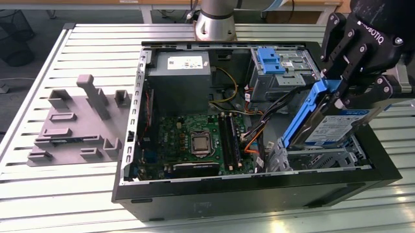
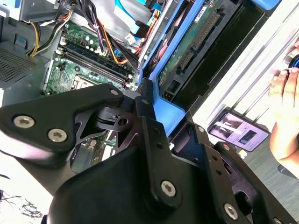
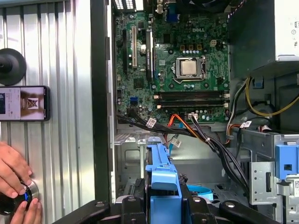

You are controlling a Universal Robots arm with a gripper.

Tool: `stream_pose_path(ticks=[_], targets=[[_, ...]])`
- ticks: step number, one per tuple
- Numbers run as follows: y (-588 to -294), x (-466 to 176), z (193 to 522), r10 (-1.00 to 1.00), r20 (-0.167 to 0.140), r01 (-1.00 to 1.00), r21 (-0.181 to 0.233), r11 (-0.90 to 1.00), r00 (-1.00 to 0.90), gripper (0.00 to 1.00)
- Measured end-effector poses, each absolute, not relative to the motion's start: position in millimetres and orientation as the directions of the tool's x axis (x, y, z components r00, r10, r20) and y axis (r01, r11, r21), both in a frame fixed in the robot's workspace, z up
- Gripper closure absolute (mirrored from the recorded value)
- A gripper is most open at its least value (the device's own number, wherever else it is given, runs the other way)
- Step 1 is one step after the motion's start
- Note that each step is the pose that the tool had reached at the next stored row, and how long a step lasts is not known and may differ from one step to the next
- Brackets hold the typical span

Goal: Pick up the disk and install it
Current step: 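Insert the disk into the insertion slot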

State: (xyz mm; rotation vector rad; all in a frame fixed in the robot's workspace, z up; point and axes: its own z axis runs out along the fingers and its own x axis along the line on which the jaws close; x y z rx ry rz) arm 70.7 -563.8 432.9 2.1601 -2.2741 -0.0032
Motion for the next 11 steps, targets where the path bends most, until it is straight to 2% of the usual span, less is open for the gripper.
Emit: stream_pose_path(ticks=[11], targets=[[-563.8, 70.7, 431.2, -0.999, 0.002, -0.999, 0.005, 0.051, -0.051, 0.64]])
